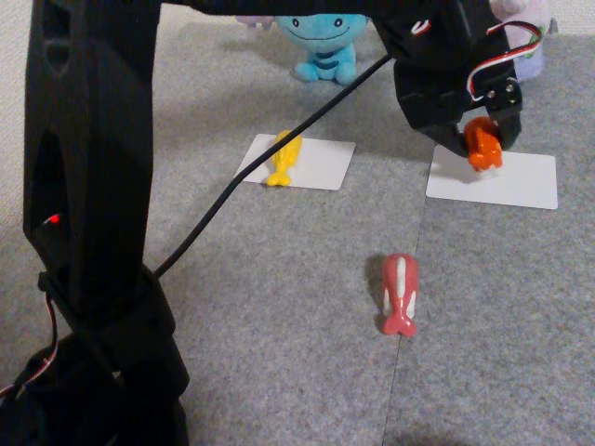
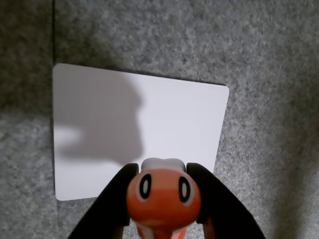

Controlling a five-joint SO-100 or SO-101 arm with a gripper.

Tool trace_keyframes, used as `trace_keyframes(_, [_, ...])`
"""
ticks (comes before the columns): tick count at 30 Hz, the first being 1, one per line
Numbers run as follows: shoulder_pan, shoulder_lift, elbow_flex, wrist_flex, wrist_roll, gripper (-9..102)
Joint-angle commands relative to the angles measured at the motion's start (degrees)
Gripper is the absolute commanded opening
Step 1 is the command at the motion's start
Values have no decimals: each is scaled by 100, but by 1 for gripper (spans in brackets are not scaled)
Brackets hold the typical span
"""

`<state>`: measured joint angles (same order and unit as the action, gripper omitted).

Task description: Wooper wants to eat egg sudhi, and Goomy wants to eat shrimp sushi

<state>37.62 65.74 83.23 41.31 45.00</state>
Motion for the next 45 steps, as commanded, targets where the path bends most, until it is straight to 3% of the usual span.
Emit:
trace_keyframes(1, [88,70,-229,-9,-53,5])
trace_keyframes(7, [114,70,-229,0,-53,15])
trace_keyframes(20, [79,105,-220,132,-53,25])
trace_keyframes(25, [26,167,-220,457,-53,25])
trace_keyframes(33, [18,167,-229,-343,-105,25])
trace_keyframes(45, [-202,70,-229,-281,-1230,24])
